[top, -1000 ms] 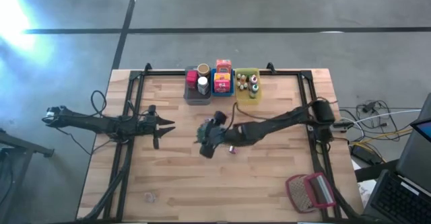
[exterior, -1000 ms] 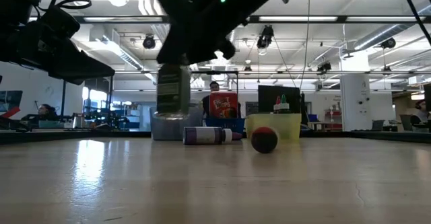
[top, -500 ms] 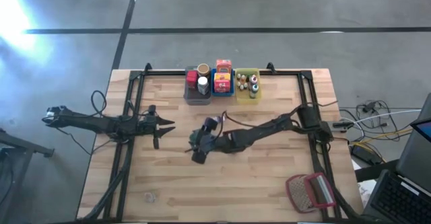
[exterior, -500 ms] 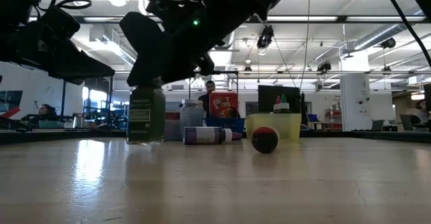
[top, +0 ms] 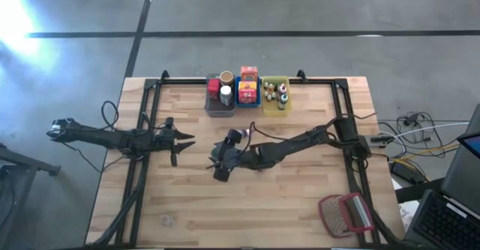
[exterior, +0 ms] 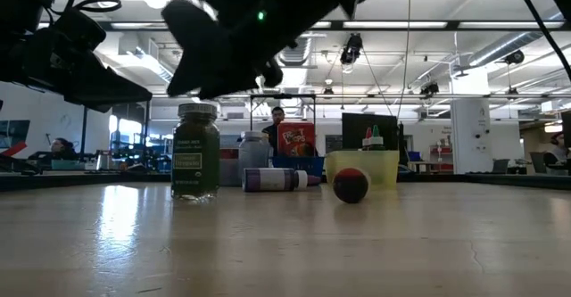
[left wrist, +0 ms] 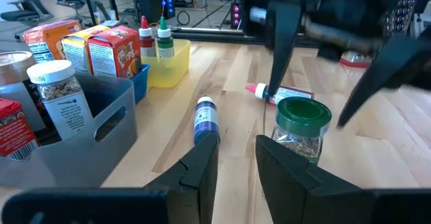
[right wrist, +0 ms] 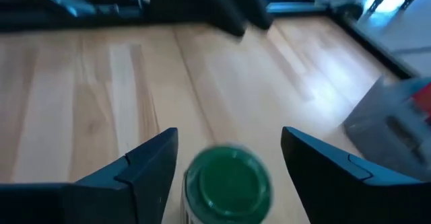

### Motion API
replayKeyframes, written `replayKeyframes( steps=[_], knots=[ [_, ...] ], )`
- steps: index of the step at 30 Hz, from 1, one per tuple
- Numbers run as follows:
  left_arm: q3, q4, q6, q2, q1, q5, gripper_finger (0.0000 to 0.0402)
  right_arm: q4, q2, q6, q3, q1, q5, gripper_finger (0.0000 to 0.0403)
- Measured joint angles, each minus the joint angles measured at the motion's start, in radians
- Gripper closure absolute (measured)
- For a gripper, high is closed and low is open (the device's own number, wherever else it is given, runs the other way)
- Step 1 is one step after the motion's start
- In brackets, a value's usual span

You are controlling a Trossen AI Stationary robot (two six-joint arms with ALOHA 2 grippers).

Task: Pick & Place Kitchen Items
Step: Put the green spice bottle into the black bin

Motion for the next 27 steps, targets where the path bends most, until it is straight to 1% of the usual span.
replayKeyframes(
  steps=[3, 5, 7, 9, 11, 13, 16, 18, 20, 22, 23, 25, 27],
  knots=[
    [0.0, 0.0, 0.0, 0.0, 0.0, 0.0, 0.0293, -0.008, -0.04, -0.022, 0.002, 0.0, 0.0, 0.0152],
    [0.0, 0.0, 0.0, 0.0, 0.0, 0.0, 0.0293, -0.045, -0.074, -0.031, 0.003, 0.002, 0.0, 0.0162],
    [0.0, 0.0, 0.0, 0.0, 0.0, 0.0, 0.0293, -0.106, -0.113, -0.031, 0.003, 0.006, 0.003, 0.0174],
    [0.0, 0.0, 0.0, 0.0, 0.0, 0.0, 0.0293, -0.19, -0.16, -0.019, 0.002, 0.016, 0.036, 0.0185],
    [0.0, 0.0, 0.0, 0.0, 0.0, 0.0, 0.0293, -0.294, -0.21, 0.013, 0.002, 0.032, 0.107, 0.0197],
    [0.0, 0.0, 0.0, 0.0, 0.0, 0.0, 0.0293, -0.435, -0.261, 0.059, -0.001, 0.053, 0.205, 0.0209],
    [0.0, 0.0, 0.0, 0.0, 0.0, 0.0, 0.0293, -0.682, -0.327, 0.181, -0.004, 0.093, 0.352, 0.0227],
    [0.0, 0.0, 0.0, 0.0, 0.0, 0.0, 0.0293, -0.852, -0.372, 0.281, -0.005, 0.12, 0.415, 0.0238],
    [0.0, 0.0, 0.0, 0.0, 0.0, 0.0, 0.0293, -1.004, -0.42, 0.343, -0.011, 0.138, 0.417, 0.0248],
    [0.0, 0.0, 0.0, 0.0, 0.0, 0.0, 0.0293, -1.095, -0.469, 0.39, -0.025, 0.147, 0.363, 0.026],
    [0.0, 0.0, 0.0, 0.0, 0.0, 0.0, 0.0293, -1.114, -0.492, 0.4, -0.042, 0.147, 0.325, 0.0266],
    [0.0, 0.0, 0.0, 0.0, 0.0, 0.0, 0.0293, -1.091, -0.554, 0.399, -0.092, 0.146, 0.265, 0.0279],
    [0.0, 0.0, 0.0, 0.002, 0.0, 0.0, 0.0293, -1.062, -0.624, 0.393, -0.159, 0.146, 0.244, 0.0294]
  ],
)
